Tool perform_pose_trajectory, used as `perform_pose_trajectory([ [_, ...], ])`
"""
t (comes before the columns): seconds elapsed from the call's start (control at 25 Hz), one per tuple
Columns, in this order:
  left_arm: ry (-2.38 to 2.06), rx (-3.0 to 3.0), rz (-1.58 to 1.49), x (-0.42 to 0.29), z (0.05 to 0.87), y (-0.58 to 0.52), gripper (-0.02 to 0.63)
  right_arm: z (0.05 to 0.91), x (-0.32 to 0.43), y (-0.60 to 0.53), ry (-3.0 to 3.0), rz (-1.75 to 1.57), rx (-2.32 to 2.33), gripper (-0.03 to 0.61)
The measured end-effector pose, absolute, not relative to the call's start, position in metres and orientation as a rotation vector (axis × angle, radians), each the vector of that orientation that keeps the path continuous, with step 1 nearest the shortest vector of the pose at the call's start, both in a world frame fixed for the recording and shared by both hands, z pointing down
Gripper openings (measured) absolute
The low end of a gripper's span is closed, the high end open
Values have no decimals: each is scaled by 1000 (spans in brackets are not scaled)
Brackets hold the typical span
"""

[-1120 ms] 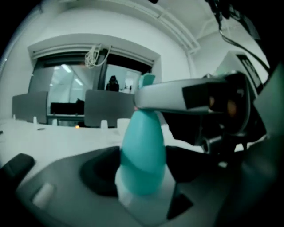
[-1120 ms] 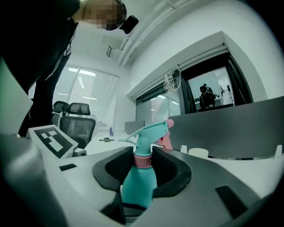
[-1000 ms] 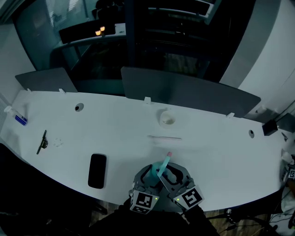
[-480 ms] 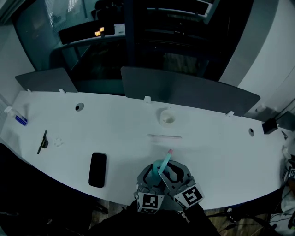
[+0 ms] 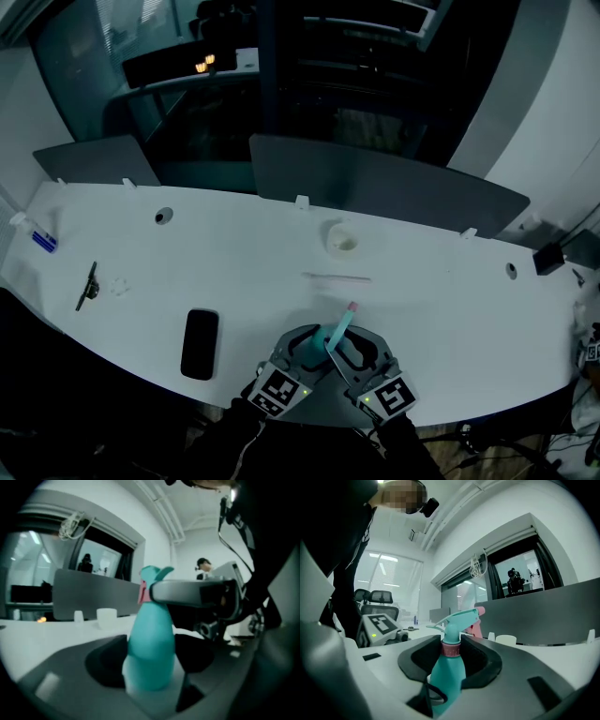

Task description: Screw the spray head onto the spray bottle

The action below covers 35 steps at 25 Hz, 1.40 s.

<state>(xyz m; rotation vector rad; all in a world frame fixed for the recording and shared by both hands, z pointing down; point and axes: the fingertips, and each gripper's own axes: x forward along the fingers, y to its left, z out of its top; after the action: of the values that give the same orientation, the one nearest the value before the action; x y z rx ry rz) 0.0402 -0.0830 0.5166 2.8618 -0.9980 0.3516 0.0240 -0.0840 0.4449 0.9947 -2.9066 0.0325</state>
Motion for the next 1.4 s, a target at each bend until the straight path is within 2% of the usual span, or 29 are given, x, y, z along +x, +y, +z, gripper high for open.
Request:
perform_pose_trajectory([
  [0.12, -1442, 2637, 306, 36, 518, -82, 320, 445, 21, -82, -2898, 22, 1002, 132],
  [0.2, -1457, 2633, 322, 35, 518, -81, 322, 446, 23, -82, -2899, 22, 1005, 132],
  [0.32, -1102, 2817, 321, 31, 515, -83, 359, 447, 20, -80, -2900, 29, 959, 132],
  [0.4, -787, 2863, 312, 32, 517, -83, 362, 445, 17, -80, -2910, 42, 924, 132],
  [0.52, -611, 2884, 334, 39, 515, -82, 322, 445, 21, -81, -2922, 63, 942, 132],
  [0.8, -1455, 2582, 253, 34, 516, -80, 315, 445, 21, -79, -2906, 31, 1030, 132],
  [0.88, -1342, 2658, 288, 36, 517, -80, 322, 447, 23, -80, -2899, 48, 1028, 132],
  [1.0, -923, 2848, 344, 35, 517, -81, 356, 447, 21, -78, -2910, 61, 936, 132],
  [1.08, -664, 2896, 437, 39, 525, -79, 348, 446, 19, -77, -2924, 63, 888, 132],
  [1.16, -610, 2905, 464, 42, 527, -78, 332, 447, 21, -79, -2927, 70, 895, 132],
  [1.4, -1438, 2609, 285, 40, 525, -80, 328, 445, 24, -78, -2898, 7, 1000, 132],
])
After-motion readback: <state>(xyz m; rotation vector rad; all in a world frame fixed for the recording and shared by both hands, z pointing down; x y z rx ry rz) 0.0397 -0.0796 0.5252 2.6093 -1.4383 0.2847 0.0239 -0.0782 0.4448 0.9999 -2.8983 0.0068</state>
